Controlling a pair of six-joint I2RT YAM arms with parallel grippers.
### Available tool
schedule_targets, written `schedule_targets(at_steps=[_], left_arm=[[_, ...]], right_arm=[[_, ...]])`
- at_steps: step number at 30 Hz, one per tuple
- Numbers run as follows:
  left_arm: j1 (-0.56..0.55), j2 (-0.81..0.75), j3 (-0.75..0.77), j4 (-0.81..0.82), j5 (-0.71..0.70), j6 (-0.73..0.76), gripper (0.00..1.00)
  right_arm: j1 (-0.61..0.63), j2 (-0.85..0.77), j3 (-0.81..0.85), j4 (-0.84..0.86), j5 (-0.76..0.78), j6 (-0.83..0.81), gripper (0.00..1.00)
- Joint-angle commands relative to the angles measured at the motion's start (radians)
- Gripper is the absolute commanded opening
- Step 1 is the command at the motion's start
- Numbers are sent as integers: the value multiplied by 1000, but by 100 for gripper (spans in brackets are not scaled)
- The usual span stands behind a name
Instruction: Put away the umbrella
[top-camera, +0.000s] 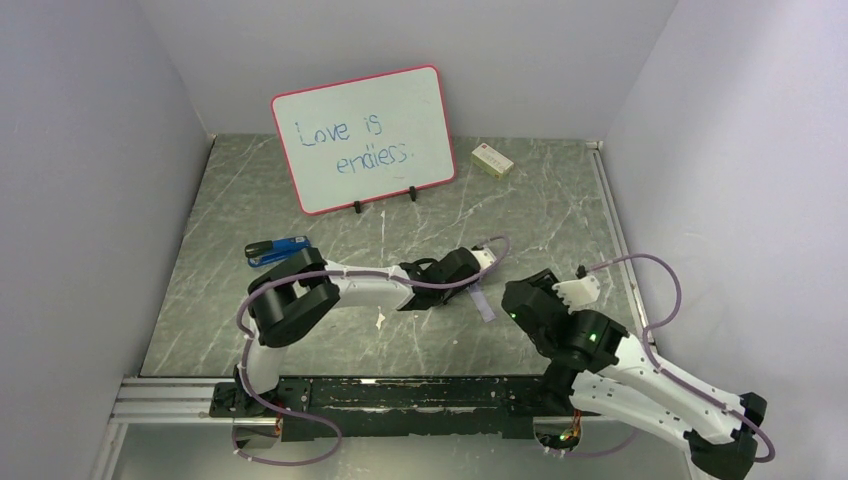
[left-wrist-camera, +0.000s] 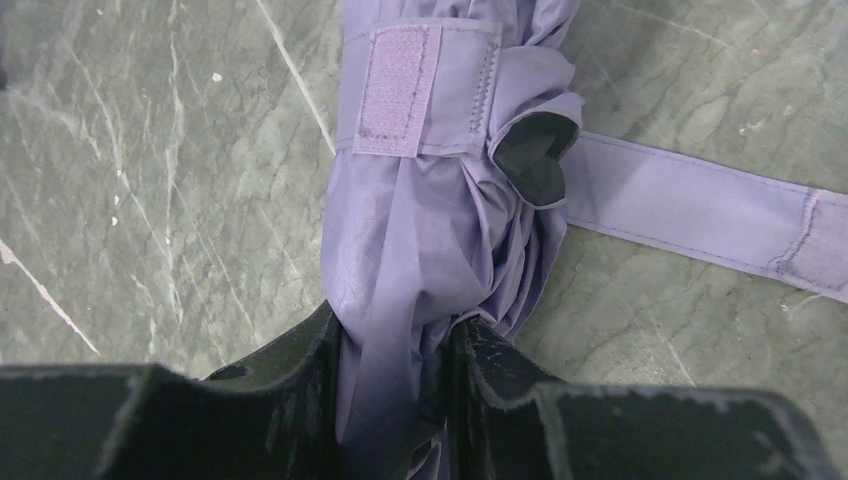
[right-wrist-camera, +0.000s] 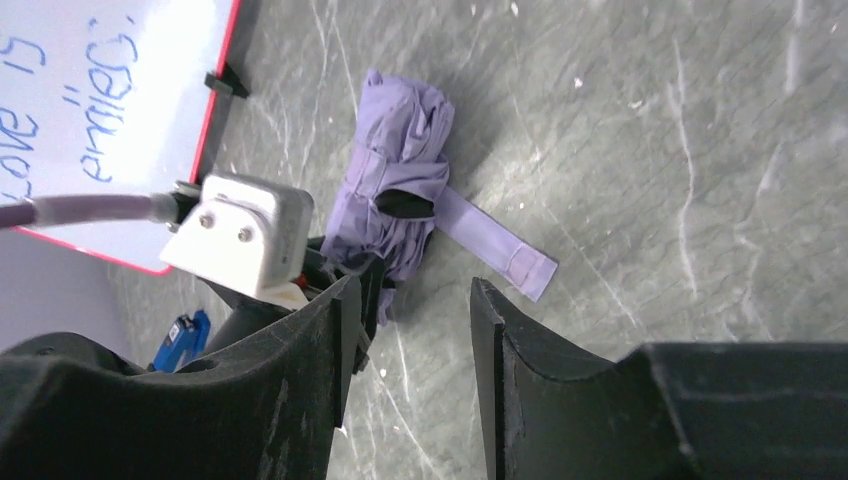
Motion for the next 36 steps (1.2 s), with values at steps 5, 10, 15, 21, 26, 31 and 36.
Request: schedule_targets(at_steps=[5, 10, 15, 21, 26, 31, 36], left_arm=[[14, 128, -81, -218, -93, 24, 5], [8, 135, -78, -221, -97, 24, 5], [3, 132, -83, -221, -97, 24, 5], [-1, 135, -80, -219, -97, 23, 5], [-4, 138, -77, -219, -91, 22, 5], [-5, 133, -79, -217, -96, 28, 5], [-5, 131, -85, -208, -94, 36, 5]], right_arm=[[-4, 20, -17, -114, -13, 90, 48], [-6, 40, -168, 26, -156, 144, 48], [-56, -44, -277, 140, -204, 138, 48], [-285, -19, -365, 378, -437, -95, 48], [-516, 129, -357, 498, -611, -291, 50], [-602, 259, -310, 570, -672, -417, 50], [-635, 235, -220, 555, -541, -555, 50]])
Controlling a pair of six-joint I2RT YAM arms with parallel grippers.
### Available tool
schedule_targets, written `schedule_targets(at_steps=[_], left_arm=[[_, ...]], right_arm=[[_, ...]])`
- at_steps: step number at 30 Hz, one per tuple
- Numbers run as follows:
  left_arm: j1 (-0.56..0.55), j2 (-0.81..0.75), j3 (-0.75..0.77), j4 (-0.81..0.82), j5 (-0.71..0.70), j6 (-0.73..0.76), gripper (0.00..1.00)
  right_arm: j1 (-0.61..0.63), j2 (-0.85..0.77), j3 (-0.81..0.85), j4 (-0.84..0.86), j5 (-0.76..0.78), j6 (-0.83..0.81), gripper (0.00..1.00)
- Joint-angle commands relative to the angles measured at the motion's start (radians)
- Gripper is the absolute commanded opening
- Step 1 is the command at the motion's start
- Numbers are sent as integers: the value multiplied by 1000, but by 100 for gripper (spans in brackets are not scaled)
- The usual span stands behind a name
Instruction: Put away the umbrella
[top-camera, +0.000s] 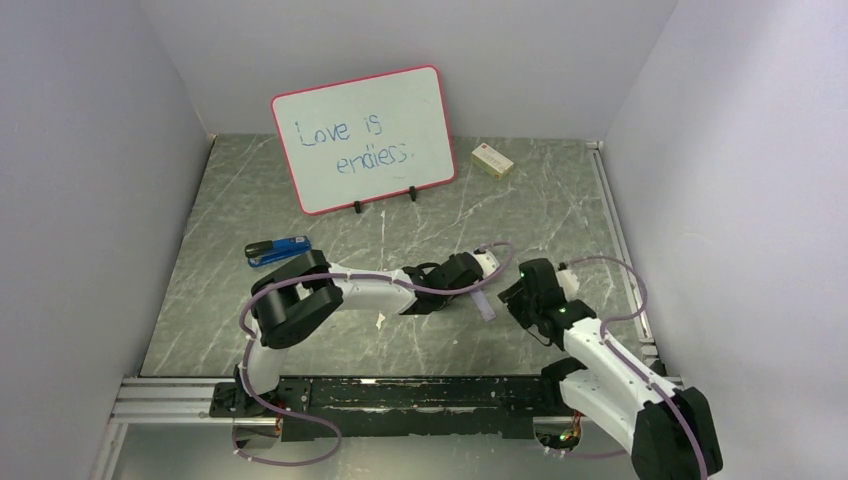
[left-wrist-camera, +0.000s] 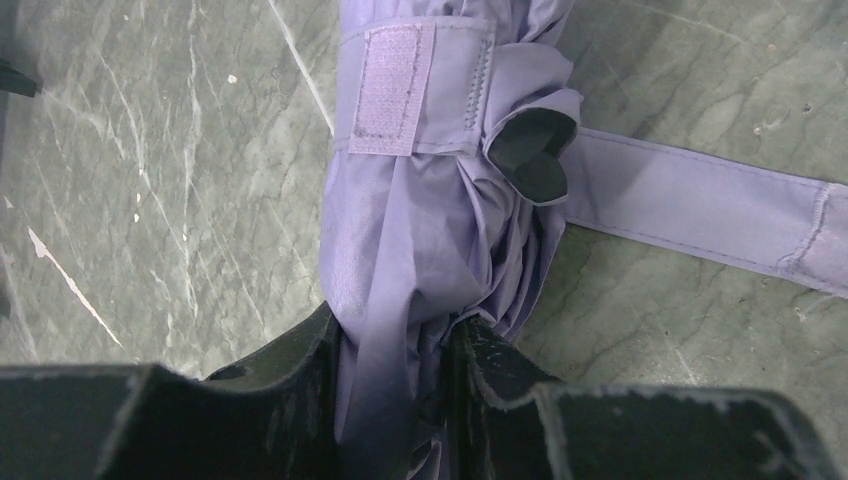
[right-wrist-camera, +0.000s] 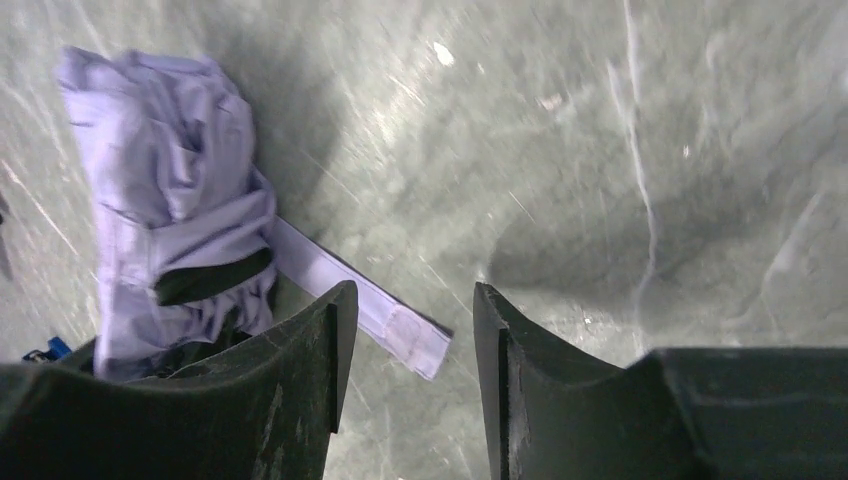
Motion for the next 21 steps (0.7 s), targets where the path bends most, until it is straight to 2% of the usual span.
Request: schedule_targets(at_steps=[1, 5, 8, 10, 13, 15, 21], left_arm=[[23, 119, -83, -224, -17, 15, 5], [20, 113, -87, -217, -6, 31, 5], [20, 110, -86, -216, 1, 48, 5], [21, 109, -84, -214, 6, 58, 5], [21, 107, -79, -212, 14, 76, 5], [20, 107, -74, -210, 24, 95, 5], [21, 113, -68, -188, 23, 213, 5]], right_arm=[[-43, -48, 92, 12, 107, -190, 50], [-126, -46, 185, 65, 173, -317, 49], [-231, 58, 279, 128, 152, -416, 50], [-327, 158, 341, 192, 59, -459, 51], [-432, 335, 414, 351, -158, -541, 53], [-456, 458, 504, 464, -317, -644, 54], [-462, 773, 756, 486, -606, -871, 57]])
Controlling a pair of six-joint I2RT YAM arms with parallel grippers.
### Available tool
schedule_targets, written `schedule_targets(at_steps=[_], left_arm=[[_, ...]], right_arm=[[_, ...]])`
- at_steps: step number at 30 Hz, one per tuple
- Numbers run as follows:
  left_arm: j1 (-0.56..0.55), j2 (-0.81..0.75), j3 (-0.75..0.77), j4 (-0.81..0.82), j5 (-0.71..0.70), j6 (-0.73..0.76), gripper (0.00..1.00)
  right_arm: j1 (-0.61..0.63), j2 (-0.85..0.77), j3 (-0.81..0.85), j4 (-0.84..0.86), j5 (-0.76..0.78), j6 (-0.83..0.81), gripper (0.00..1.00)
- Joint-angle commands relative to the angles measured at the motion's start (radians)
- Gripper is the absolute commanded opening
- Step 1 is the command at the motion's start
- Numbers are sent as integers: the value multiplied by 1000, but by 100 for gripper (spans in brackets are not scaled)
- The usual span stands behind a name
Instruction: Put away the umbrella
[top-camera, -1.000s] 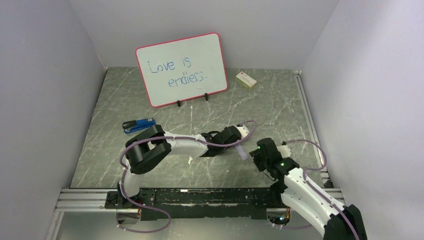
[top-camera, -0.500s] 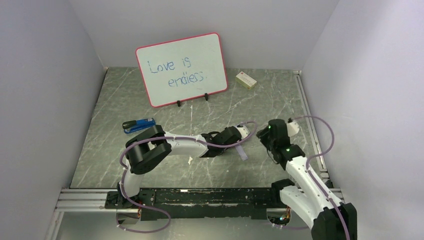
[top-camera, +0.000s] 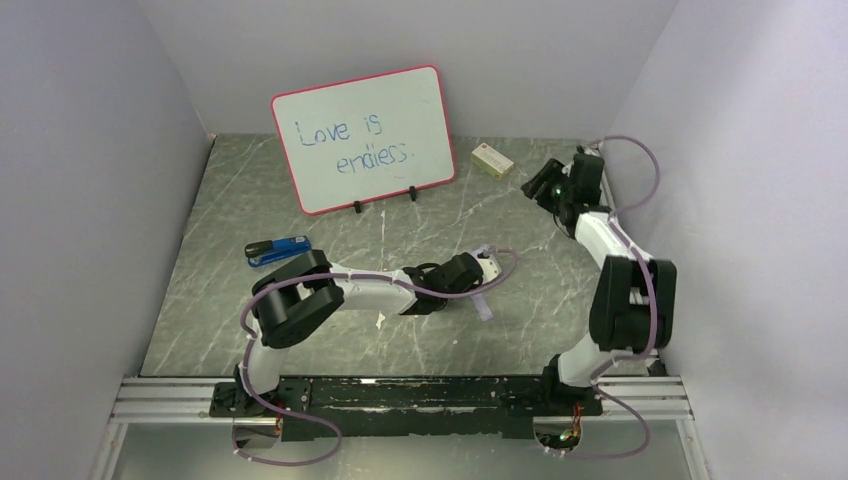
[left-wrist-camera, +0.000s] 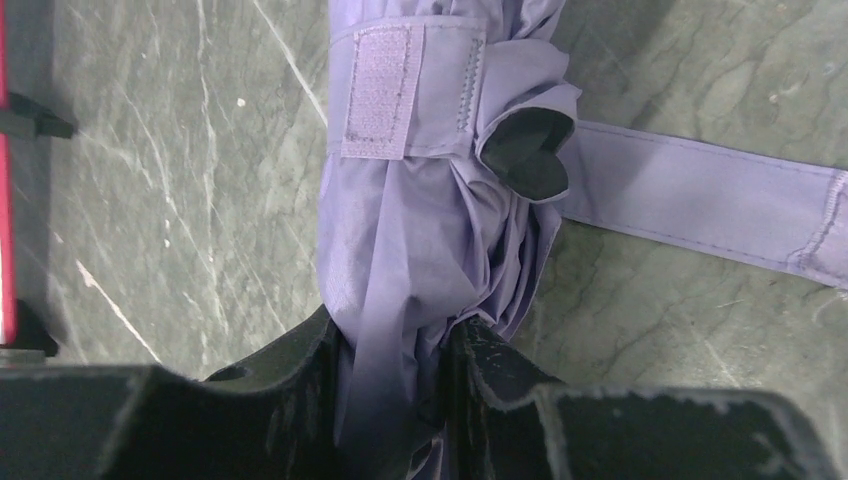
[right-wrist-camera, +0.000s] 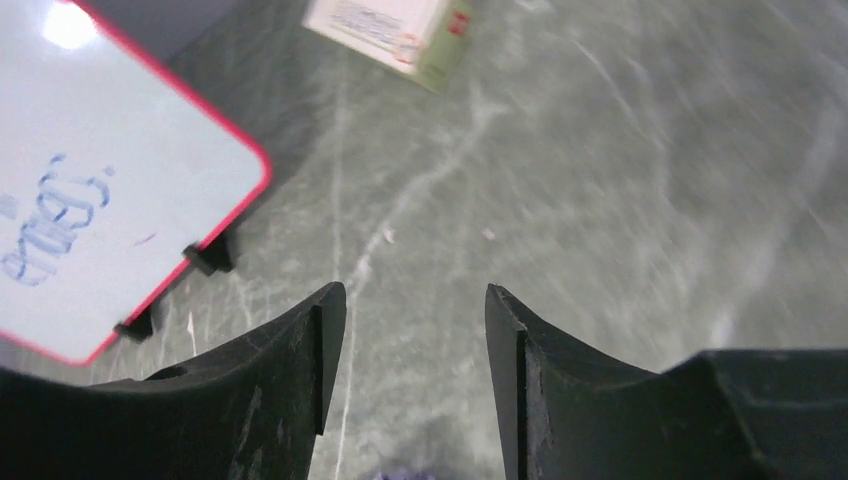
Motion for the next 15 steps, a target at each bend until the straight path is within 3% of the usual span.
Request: schedule_targets(at_steps=[1, 10, 13, 15], left_arm=[[23, 117, -58, -203, 8, 134, 5], [25, 104, -99, -90, -20, 360, 5], [25, 69, -146, -9, -21, 422, 5], [26, 70, -148, 7, -20, 444, 5]], right_arm=[[-6, 142, 126, 104, -304, -243, 57], [-6, 233, 127, 74, -682, -860, 60], [-6, 273, 199, -127, -754, -1044, 60], [-6, 307, 294, -341, -825, -1265, 60]])
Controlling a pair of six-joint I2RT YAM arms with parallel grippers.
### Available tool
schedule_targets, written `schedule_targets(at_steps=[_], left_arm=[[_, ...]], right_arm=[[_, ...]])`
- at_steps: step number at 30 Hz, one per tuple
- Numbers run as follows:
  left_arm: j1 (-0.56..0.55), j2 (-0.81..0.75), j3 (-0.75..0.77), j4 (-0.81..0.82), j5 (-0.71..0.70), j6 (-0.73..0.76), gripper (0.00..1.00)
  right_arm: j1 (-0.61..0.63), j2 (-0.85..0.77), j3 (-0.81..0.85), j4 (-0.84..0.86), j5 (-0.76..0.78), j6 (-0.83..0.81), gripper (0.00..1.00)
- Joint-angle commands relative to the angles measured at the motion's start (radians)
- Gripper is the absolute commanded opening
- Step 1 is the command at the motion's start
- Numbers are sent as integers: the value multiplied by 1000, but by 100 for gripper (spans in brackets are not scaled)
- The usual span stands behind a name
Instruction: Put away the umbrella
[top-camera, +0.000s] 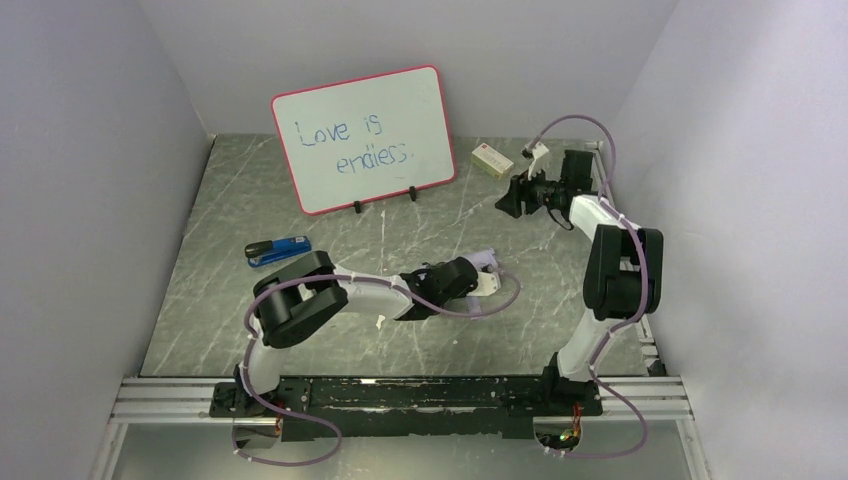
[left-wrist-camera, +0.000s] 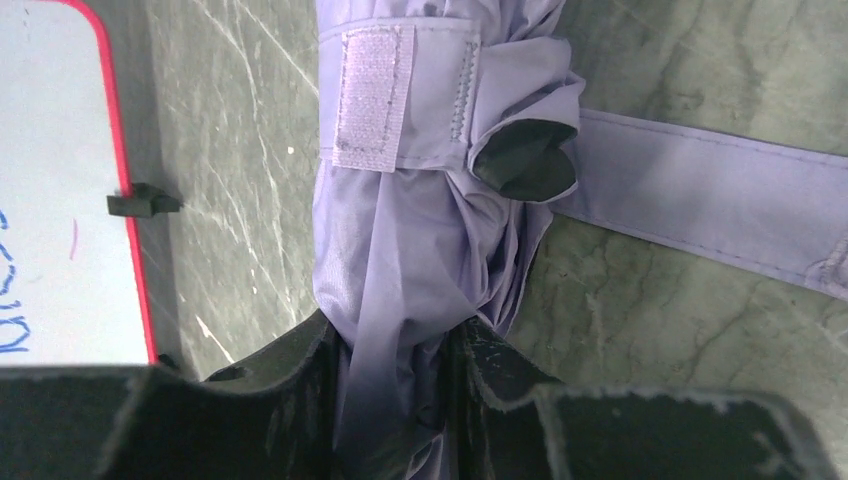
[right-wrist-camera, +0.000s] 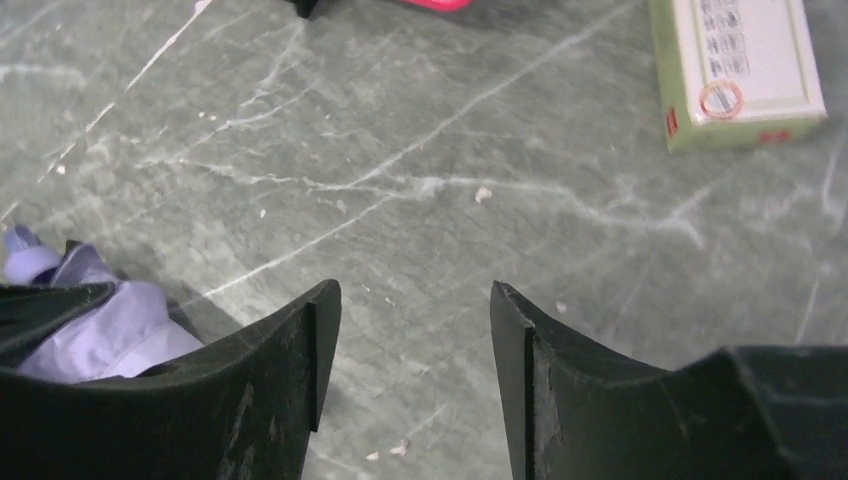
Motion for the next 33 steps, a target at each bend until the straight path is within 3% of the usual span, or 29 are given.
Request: schedule_targets(at_steps=[1, 7, 13, 19, 33], left_arm=[[26, 67, -80, -137, 11, 126, 5], [26, 101, -47, -119, 13, 146, 5], [26, 104, -63, -109, 4, 169, 5], [26, 106, -69, -76, 6, 176, 5], [26, 96, -84, -63, 15, 174, 5]], right_arm=[[-6, 77, 167, -426, -227, -531, 60], [18, 187, 345, -1024, -310, -1050, 61], [80, 245, 417, -1220, -257, -1159, 62], [190, 214, 363, -1184, -228, -1125, 63], [241, 228, 316, -1107, -83, -1013, 65]])
